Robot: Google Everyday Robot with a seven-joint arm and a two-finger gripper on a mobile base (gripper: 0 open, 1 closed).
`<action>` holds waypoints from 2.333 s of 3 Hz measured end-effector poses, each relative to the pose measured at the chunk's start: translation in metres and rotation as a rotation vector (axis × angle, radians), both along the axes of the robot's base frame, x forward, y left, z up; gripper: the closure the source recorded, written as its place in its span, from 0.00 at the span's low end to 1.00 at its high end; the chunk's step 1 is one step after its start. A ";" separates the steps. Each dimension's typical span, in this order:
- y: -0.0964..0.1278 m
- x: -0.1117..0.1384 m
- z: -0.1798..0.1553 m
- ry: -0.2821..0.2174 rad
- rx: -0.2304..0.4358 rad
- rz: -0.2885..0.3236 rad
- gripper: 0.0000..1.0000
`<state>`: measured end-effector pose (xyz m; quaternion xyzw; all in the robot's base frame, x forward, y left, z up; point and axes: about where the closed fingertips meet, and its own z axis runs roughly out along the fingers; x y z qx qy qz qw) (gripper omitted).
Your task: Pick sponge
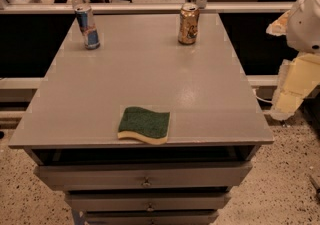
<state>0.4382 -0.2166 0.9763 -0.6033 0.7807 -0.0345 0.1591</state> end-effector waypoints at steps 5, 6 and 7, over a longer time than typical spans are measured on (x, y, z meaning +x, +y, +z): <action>0.169 0.035 -0.081 0.128 0.384 0.146 0.00; 0.201 0.026 -0.099 0.156 0.424 0.168 0.00; 0.222 0.022 -0.119 0.158 0.441 0.184 0.00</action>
Offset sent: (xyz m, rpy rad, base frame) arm 0.0400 0.0673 -0.0301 0.2157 -0.0145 0.1062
